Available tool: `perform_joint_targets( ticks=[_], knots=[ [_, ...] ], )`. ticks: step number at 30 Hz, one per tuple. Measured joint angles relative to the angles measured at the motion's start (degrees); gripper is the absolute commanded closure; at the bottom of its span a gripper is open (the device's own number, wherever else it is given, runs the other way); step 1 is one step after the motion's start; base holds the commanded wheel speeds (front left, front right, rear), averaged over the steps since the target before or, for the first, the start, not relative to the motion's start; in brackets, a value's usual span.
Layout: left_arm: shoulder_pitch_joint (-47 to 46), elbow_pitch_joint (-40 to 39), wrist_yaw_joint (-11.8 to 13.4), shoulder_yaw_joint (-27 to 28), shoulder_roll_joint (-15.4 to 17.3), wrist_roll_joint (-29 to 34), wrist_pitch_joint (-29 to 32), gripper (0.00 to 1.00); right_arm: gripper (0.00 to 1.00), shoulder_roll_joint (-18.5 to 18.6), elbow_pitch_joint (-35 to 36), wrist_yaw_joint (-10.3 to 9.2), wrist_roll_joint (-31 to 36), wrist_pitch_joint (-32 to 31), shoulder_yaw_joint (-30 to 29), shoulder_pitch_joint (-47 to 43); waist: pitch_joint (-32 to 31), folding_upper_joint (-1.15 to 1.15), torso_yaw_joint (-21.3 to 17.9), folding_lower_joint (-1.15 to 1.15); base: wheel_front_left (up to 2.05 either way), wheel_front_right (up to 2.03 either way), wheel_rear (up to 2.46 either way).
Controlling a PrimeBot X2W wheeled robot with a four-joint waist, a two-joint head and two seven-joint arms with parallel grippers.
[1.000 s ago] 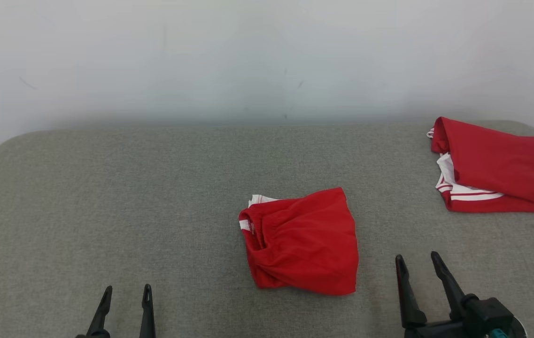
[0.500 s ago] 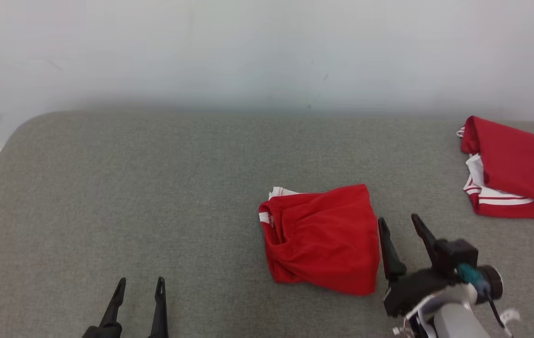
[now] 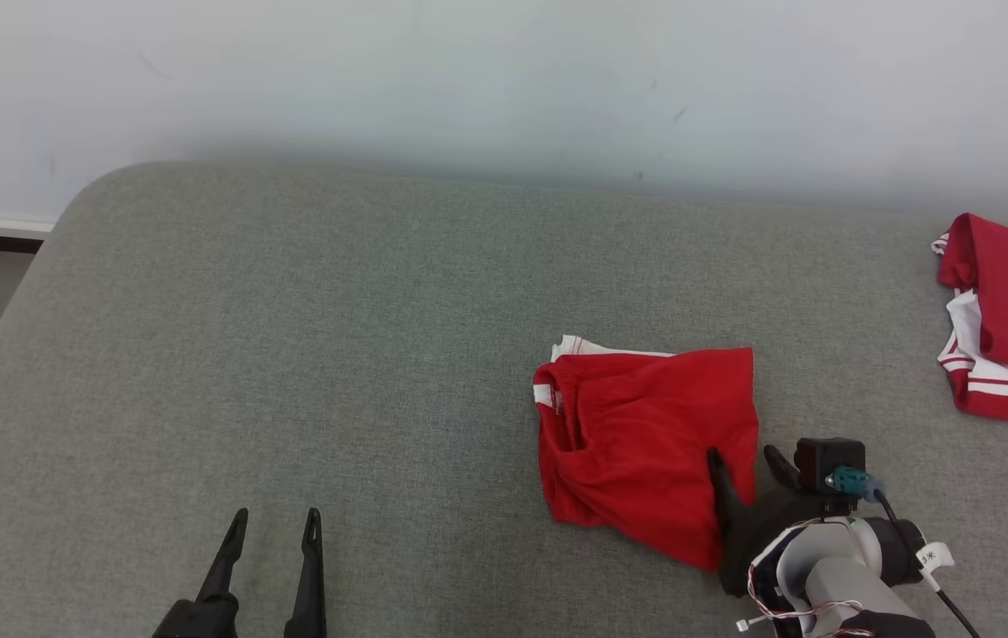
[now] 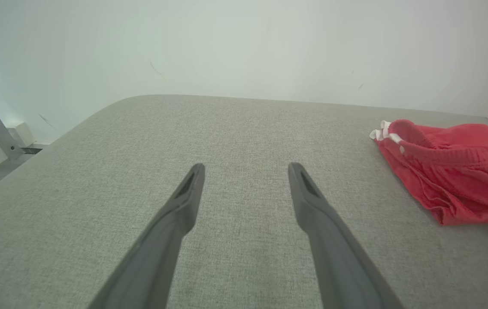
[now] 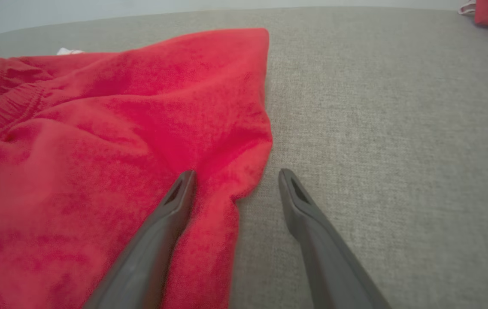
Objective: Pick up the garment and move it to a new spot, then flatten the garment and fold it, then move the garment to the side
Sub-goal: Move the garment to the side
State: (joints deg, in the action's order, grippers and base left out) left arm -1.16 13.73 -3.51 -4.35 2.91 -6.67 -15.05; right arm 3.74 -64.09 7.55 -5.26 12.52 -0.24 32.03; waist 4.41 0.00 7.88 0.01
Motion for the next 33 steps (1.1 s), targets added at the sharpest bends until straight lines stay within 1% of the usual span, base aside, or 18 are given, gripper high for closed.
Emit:
perform_joint_targets(
  ticks=[5,7,8,9,11,15,16,18,25,33],
  knots=[
    [-0.4,0.4,0.0,-0.1,0.0,0.0,0.0,0.00,0.00,-0.4,-3.7,0.00,-4.8,-0.5,0.9,2.2,0.1,0.00,0.4,-0.01,0.00,0.00,0.00],
    [-0.6,0.6,0.0,-0.5,0.0,0.0,0.0,0.00,0.55,-0.5,-4.6,-0.01,-6.9,-1.5,2.1,2.7,0.0,0.00,0.6,-0.01,0.00,0.00,0.00],
    [-0.7,0.6,-0.1,-0.6,0.0,0.0,0.0,0.00,0.92,-0.5,-4.9,-0.01,-8.5,-2.4,3.3,2.9,-0.1,0.00,0.7,-0.01,0.00,0.00,0.00],
    [-0.9,0.6,-0.1,-0.7,0.0,0.0,0.0,0.00,1.00,-0.4,-4.8,0.00,-10.4,-3.4,4.8,3.0,-0.2,0.00,0.9,-0.01,0.00,0.00,0.00],
    [-1.1,0.6,0.0,-0.6,0.0,-0.1,0.0,0.00,1.00,-0.6,-4.1,-0.02,-12.9,-3.7,7.4,3.0,-0.4,0.00,0.9,-0.01,0.00,0.00,0.00],
    [-1.1,0.2,0.6,0.0,0.0,-1.0,0.0,0.00,1.00,-0.1,-4.0,-0.11,-13.4,-3.4,11.1,3.7,-0.1,0.00,0.3,-0.01,0.00,0.00,0.00],
    [-1.1,0.2,0.6,0.0,0.0,-1.0,0.0,0.00,1.00,-0.1,-4.0,-0.11,-13.4,-3.4,11.1,3.7,-0.1,0.00,0.3,-0.01,0.00,0.00,0.00],
    [-1.1,0.1,0.6,-0.2,0.0,-1.1,0.0,0.00,1.00,1.0,-3.9,-0.09,-13.4,-4.0,13.0,5.0,0.4,0.00,-0.1,-0.01,0.00,0.00,0.00],
    [-2.0,-0.7,1.0,-0.6,0.0,-2.1,0.0,0.00,1.00,7.7,-1.2,-0.09,-13.2,-5.5,20.3,12.4,2.8,0.00,-2.0,-0.01,0.00,0.00,0.00],
    [-4.6,-1.4,0.1,-0.4,0.0,-1.8,0.0,0.00,1.00,16.3,2.1,-0.09,-14.6,-9.5,28.1,20.7,6.7,0.00,-3.7,0.00,0.00,0.00,0.00]
  ],
)
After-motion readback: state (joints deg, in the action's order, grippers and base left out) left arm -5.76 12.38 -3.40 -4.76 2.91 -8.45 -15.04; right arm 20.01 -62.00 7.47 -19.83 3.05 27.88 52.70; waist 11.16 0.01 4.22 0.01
